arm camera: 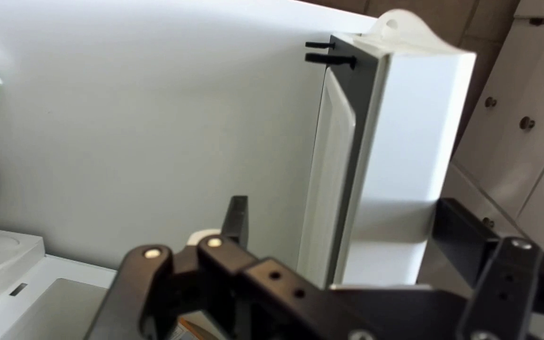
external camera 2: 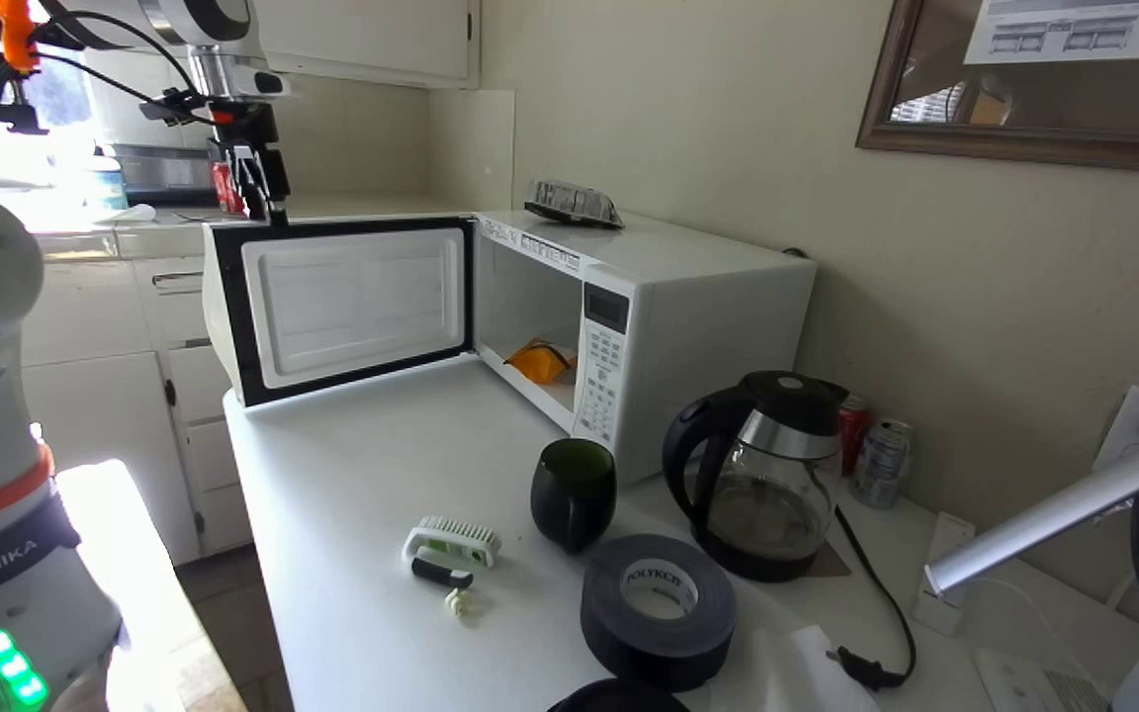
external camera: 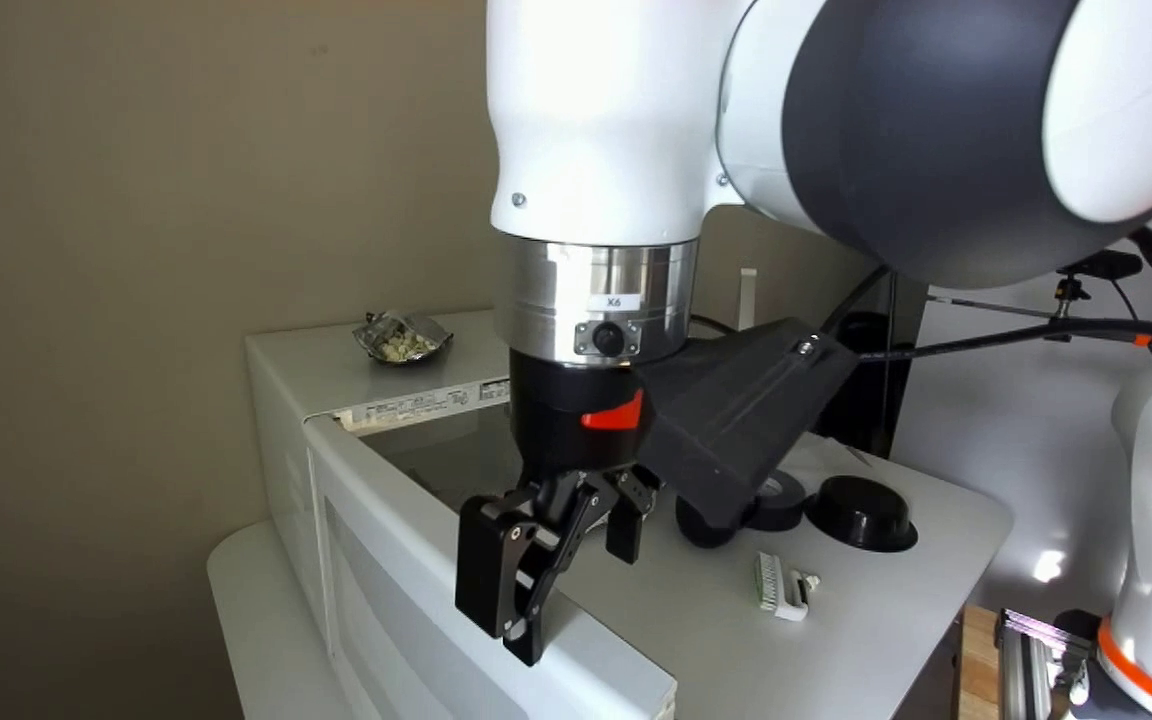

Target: Close the microwave door

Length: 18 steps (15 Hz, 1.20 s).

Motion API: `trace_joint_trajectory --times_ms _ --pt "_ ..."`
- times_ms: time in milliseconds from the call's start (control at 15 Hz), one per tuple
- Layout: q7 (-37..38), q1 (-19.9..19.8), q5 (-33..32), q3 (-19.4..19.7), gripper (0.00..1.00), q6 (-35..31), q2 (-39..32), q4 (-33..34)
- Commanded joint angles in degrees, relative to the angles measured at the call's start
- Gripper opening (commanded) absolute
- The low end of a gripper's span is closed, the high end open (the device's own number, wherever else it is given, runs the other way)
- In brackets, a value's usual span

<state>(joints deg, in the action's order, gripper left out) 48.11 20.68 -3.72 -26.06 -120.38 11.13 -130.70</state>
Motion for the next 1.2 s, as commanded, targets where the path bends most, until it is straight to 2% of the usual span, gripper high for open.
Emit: trace_joint_trajectory --times_ms 0,400,733,1133 --pt "2.9 -1.9 -0.8 1.0 1.00 1.6 2.6 -2.5" --pt "6.2 -5.1 -2.6 2.8 1.00 2.8 6.5 -5.5" --pt "9.6 -8.5 -5.2 4.3 1.00 6.8 10.2 -8.0" --pt "11.2 -13.4 -7.7 8.3 1.00 9.1 16.4 -9.5"
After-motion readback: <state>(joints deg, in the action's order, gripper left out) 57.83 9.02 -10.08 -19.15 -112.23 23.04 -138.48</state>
